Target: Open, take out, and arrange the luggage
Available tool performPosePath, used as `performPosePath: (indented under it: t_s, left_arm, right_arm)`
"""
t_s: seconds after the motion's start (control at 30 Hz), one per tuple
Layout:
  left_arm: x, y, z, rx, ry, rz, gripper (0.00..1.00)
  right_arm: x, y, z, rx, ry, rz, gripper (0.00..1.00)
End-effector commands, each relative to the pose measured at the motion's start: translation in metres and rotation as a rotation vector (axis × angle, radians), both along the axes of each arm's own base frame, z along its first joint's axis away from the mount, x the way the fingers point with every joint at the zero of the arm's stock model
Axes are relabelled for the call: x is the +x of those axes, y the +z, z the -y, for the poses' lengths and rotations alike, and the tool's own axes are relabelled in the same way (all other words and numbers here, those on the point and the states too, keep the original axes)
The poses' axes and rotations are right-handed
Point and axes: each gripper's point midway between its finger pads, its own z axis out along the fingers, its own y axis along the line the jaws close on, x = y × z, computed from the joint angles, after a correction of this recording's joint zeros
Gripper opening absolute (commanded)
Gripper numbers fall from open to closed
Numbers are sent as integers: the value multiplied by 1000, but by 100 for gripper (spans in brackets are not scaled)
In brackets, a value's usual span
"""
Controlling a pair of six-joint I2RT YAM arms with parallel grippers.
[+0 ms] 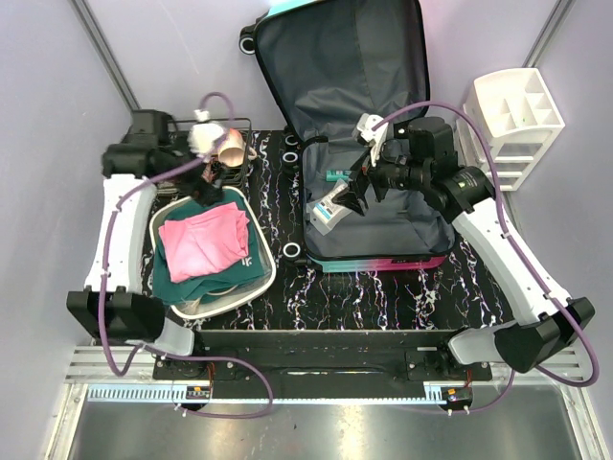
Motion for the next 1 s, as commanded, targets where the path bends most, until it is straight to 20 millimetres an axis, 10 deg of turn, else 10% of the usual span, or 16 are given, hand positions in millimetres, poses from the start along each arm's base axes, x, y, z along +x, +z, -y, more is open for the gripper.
performPosePath:
  t_s: [0.0, 0.2, 0.3, 0.53, 0.97]
  left_arm:
    - [-9, -1, 84, -10, -174, 21, 99]
    - [-3, -74, 143, 68, -354, -38, 99]
    - [-6, -122, 138, 182, -416, -134, 99]
    - [-47, -188, 86, 381, -597, -266, 98]
    - [-89, -188, -42, 540, -802, -346, 94]
  right_arm:
    - [18, -12, 22, -39, -134, -81, 100]
    - [22, -37, 55, -70, -264, -207, 100]
    - [24, -43, 72, -67, -320, -242, 100]
    - [17, -54, 83, -73, -346, -271, 100]
    - [18, -71, 85, -107, -329, -286, 100]
